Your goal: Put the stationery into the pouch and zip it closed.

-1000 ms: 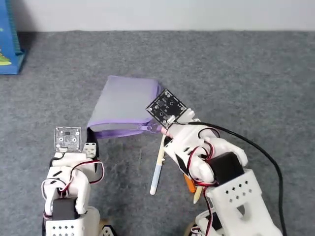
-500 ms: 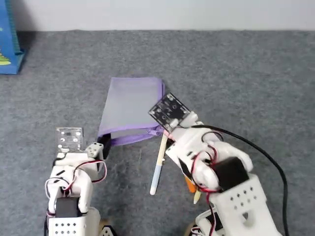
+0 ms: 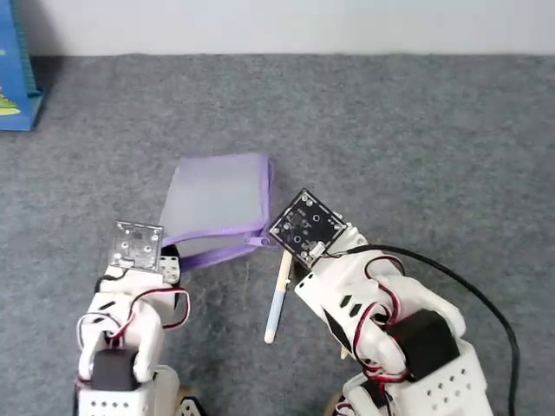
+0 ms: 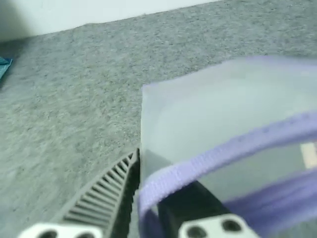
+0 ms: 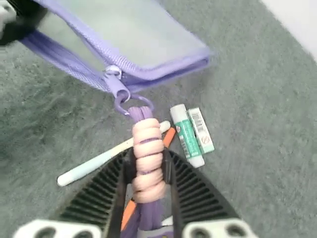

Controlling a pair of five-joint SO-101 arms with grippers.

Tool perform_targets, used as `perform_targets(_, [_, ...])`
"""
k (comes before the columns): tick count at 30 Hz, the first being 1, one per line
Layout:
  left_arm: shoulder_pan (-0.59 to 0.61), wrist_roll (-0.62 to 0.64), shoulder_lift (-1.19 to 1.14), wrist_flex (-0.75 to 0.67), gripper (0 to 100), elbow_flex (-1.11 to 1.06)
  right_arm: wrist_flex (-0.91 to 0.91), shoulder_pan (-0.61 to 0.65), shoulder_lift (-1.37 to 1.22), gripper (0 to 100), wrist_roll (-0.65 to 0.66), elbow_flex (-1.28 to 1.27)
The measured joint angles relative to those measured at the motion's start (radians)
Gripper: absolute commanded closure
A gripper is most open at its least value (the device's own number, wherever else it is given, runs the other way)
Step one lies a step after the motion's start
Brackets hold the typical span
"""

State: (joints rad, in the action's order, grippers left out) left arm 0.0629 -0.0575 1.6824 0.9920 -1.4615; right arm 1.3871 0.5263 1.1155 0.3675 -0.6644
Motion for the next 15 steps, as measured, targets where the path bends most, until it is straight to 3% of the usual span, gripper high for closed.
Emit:
perform_targets(2, [0.002, 0.018, 0.0, 0.077, 99, 0.072, 0.011, -0.035, 0.009, 72.6, -0.026, 0.0])
perform_targets(7, [0.003, 0.035, 0.0, 0.176, 99, 0.184, 0.011, -0.163, 0.015, 75.3, -0.072, 0.0])
perform_targets(15, [0.018, 0.035, 0.0, 0.279, 99, 0.296, -0.017, -0.206, -0.061, 77.9, -0.021, 0.002])
